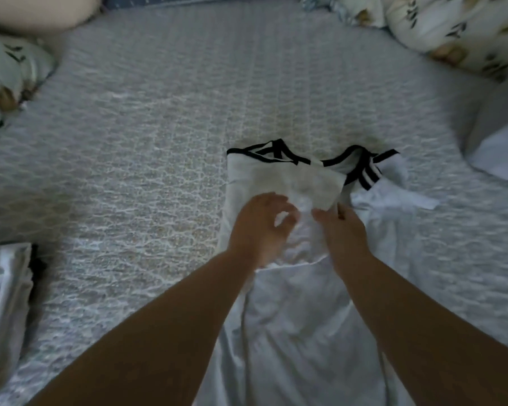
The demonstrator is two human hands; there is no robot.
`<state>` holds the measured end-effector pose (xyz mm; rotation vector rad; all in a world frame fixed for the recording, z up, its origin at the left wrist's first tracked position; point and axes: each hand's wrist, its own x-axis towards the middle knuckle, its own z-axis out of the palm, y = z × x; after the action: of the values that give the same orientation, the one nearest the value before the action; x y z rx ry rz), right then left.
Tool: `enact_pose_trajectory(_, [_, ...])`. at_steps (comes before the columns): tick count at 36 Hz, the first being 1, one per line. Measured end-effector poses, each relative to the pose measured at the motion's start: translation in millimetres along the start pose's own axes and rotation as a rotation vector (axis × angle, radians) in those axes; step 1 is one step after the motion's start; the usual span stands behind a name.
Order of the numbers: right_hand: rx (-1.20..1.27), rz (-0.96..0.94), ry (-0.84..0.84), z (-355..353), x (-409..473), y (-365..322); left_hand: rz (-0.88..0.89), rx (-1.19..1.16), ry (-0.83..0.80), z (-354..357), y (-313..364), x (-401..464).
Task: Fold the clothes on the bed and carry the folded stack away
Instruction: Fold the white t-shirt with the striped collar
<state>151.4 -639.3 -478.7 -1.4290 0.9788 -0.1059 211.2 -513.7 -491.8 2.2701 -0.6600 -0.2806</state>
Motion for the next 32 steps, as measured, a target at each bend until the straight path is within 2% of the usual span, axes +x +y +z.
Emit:
enact_pose_trajectory(2, [-0.134,-0.026,-0.013,0.5,8.4,-0.5,0.062,0.249,0.051,-1.9,-15.1,4.4])
enact_pose_trajectory(4, [-0.331,-0.112,-0.030,2.5,15.7,-4.3,0.021,0.467,-0.046,-2.3,-27.7,9.3])
enact_pose_trajectory(7, [-0.463,-0.306,-0.032,3.9,20.2,-13.6,-0.109,0.470,-0.052,-0.7,-32.7,10.3])
enact_pose_trajectory(9, [-0.510,-0.419,0.000,2.2,21.3,-16.6,-0.081,0.466,0.014,3.8,-33.4,8.4])
enact_pose_trajectory(11, [-0.598,-0.415,0.035,0.9,21.1,-11.7,-0.055,0.540,-0.043,11.7,-36.3,3.3])
enact_pose_trajectory(13, [-0.879,-0.341,0.136,-1.2,14.1,-0.3,-0.069,0.642,-0.136,21.0,-42.5,1.1])
enact_pose_trajectory(14, [-1.055,-0.368,0.195,-1.3,6.9,6.8,-0.076,0.672,-0.152,23.5,-44.7,2.0])
enact_pose_trajectory(16, [-1.224,-0.556,0.199,-0.1,-12.7,25.5,-0.082,0.702,-0.165,24.7,-45.5,5.0])
enact_pose_trajectory(18, [-1.243,-0.670,0.062,2.5,-36.9,49.5,-0.086,0.718,-0.181,23.1,-43.7,4.8])
enact_pose_trajectory(20, [-1.219,-0.648,-0.033,4.7,-67.6,77.1,-0.089,0.702,-0.204,20.5,-42.3,-6.9])
enact_pose_trajectory(22, [-1.155,-0.583,-0.033,3.3,-102.1,100.9,-0.045,0.649,-0.226,16.9,-42.5,-32.5])
enact_pose_trajectory(25, [-1.016,-0.604,-0.040,1.2,-151.5,128.4,0.032,0.576,-0.217,11.1,-43.2,-92.0])
enact_pose_trajectory(29, [-0.935,-0.646,-0.102,-4.6,-207.0,149.3,0.020,0.492,-0.185,9.1,-34.1,-182.1])
enact_pose_trajectory(32, [-0.850,-0.604,-0.075,-6.1,-245.7,160.9,-0.027,0.401,-0.083,8.4,-25.0,-251.7])
